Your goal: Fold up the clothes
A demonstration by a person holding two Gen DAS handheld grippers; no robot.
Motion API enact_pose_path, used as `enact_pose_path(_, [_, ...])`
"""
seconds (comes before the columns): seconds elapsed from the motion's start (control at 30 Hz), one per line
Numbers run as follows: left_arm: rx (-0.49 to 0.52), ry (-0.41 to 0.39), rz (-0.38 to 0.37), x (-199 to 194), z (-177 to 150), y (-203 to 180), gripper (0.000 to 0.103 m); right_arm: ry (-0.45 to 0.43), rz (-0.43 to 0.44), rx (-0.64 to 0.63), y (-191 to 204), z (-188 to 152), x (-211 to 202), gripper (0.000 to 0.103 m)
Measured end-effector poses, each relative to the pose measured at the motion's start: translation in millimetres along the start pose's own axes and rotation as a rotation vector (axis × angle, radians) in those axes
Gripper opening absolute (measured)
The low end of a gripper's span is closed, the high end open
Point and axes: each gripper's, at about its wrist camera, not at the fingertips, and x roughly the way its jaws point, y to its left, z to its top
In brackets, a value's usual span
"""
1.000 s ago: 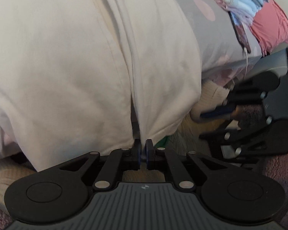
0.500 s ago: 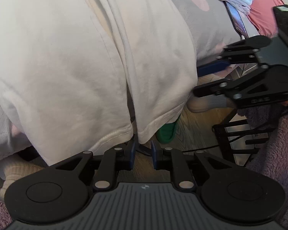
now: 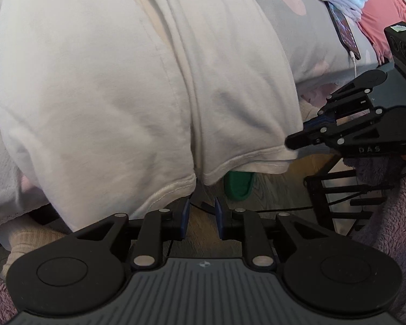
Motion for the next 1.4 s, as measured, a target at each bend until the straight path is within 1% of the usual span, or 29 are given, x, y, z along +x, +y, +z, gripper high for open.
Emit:
enact_pose_path(0.1, [0.016, -0.009, -0.004, -5.0, 0.0, -3.0, 0.019, 0.025, -0.002, 0.006, 0.5, -2.6, 0.2, 0.008])
enact_pose_path(0.13, [0.021, -0.014, -0.003, -7.5, -0.2, -3.5, 0.020, 0.053, -0.009, 0.005, 1.3, -4.5, 3.0, 0.007])
enact_pose_path(0.17, [0.024, -0.021, -0.002, -10.5, -0.8, -4.0, 0.021, 0.092, -0.021, 0.000, 2.4, -7.1, 7.5, 0.000])
enact_pose_path(0.23, [0.028, -0.037, 0.005, -18.0, -2.5, -4.8, 0.023, 0.145, -0.060, -0.026, 5.5, -12.9, 15.5, 0.000])
enact_pose_path(0.27, [0.027, -0.048, 0.010, -22.5, -3.7, -5.0, 0.024, 0.155, -0.070, -0.033, 6.5, -14.3, 17.1, 0.000])
enact_pose_path(0.33, [0.023, -0.083, 0.023, -34.6, -6.4, -6.1, 0.025, 0.135, -0.067, -0.025, 7.1, -13.2, 12.2, 0.001])
enact_pose_path(0.37, [0.021, -0.101, 0.030, -40.8, -7.7, -6.6, 0.025, 0.124, -0.068, -0.022, 7.4, -12.2, 8.8, 0.005])
enact_pose_path(0.43, [0.011, -0.136, 0.038, -51.8, -9.4, -2.4, 0.027, 0.096, -0.084, -0.033, 10.8, -9.4, 0.9, 0.006])
enact_pose_path(0.53, [-0.046, -0.183, 0.050, -65.2, -16.4, 12.4, 0.032, 0.052, -0.113, -0.057, 17.0, -4.8, -11.1, 0.008])
enact_pose_path(0.57, [-0.068, -0.197, 0.055, -69.2, -19.1, 17.7, 0.035, 0.039, -0.118, -0.062, 18.7, -2.8, -14.0, 0.012])
enact_pose_path(0.6, [-0.087, -0.208, 0.062, -72.4, -21.2, 23.0, 0.036, 0.030, -0.120, -0.064, 19.1, -0.6, -15.1, 0.022])
enact_pose_path(0.63, [-0.106, -0.219, 0.073, -74.8, -21.2, 27.1, 0.037, 0.025, -0.124, -0.064, 18.6, 1.6, -15.4, 0.027])
enact_pose_path(0.67, [-0.122, -0.232, 0.084, -78.7, -22.8, 32.2, 0.037, 0.020, -0.128, -0.064, 18.2, 3.8, -15.6, 0.030])
enact_pose_path(0.83, [-0.197, -0.305, 0.119, -96.6, -38.2, 65.5, 0.041, 0.023, -0.117, -0.053, 13.2, 17.2, -10.6, 0.032])
enact_pose_path(0.9, [-0.202, -0.329, 0.126, -97.3, -44.7, 75.0, 0.042, 0.025, -0.108, -0.048, 11.1, 22.8, -8.2, 0.033])
enact_pose_path(1.0, [-0.187, -0.322, 0.093, -91.2, -51.0, 82.1, 0.042, 0.029, -0.094, -0.042, 8.0, 31.2, -4.7, 0.033])
enact_pose_path(1.07, [-0.146, -0.303, 0.085, -83.2, -51.8, 82.4, 0.042, 0.032, -0.085, -0.036, 5.6, 35.8, -2.6, 0.034])
enact_pose_path(1.17, [-0.105, -0.266, 0.085, -68.5, -46.6, 85.6, 0.043, 0.035, -0.073, -0.023, 1.8, 37.6, -1.0, 0.034])
enact_pose_path(1.27, [-0.082, -0.247, 0.079, -56.4, -39.8, 89.5, 0.044, 0.035, -0.066, -0.018, 0.8, 36.1, -0.5, 0.034])
enact_pose_path(1.4, [-0.067, -0.242, 0.035, -46.3, -33.4, 93.0, 0.044, 0.011, -0.043, -0.007, -0.7, 32.4, -5.9, 0.036])
